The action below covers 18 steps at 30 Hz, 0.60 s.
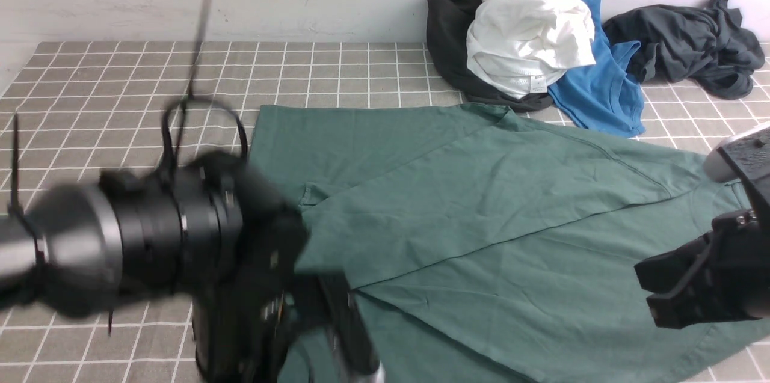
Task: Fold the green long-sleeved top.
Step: Use both arms simultaneously to clamp the lower edge of the clothing fabric
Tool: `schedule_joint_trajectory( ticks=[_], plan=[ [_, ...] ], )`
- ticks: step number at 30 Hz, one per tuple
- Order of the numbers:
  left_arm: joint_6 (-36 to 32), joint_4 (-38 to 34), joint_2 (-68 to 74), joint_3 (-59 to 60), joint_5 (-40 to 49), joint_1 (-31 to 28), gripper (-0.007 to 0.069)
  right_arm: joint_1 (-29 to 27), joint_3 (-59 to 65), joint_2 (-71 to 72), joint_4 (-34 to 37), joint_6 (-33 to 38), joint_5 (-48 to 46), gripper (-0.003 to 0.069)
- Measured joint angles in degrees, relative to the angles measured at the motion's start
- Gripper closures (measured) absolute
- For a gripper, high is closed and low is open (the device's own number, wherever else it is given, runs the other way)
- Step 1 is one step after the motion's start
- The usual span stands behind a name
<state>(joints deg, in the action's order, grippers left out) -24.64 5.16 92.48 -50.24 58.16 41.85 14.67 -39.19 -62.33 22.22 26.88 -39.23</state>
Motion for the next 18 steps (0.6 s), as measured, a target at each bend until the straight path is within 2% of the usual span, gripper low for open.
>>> schedule_joint_trajectory(
  ticks=[6,9,10,13,16,18],
  plan=[
    [-4.7,1.7,0.5,8.8,-8.8,1.8,0.0149,0.0,0.0,0.0,7.3,8.7,-0.6,0.0666],
    [-5.0,2.5,0.0,10.5,-10.8,1.9,0.02,0.0,0.0,0.0,9.6,12.0,-0.8,0.0666],
    [-4.8,2.5,-0.2,10.7,-10.9,1.9,0.0227,0.0,0.0,0.0,9.9,12.4,-1.0,0.0666],
    [-1.9,4.4,-0.6,10.9,-11.2,2.2,0.0377,0.0,0.0,0.0,10.4,14.1,-1.5,0.0666],
    [3.4,7.7,-1.0,11.4,-12.2,2.2,0.0551,0.0,0.0,0.0,10.5,15.0,-2.0,0.0666],
    [6.8,9.1,-1.6,11.7,-12.2,2.2,0.0598,0.0,0.0,0.4,10.9,16.4,-2.6,0.0666]
  ],
)
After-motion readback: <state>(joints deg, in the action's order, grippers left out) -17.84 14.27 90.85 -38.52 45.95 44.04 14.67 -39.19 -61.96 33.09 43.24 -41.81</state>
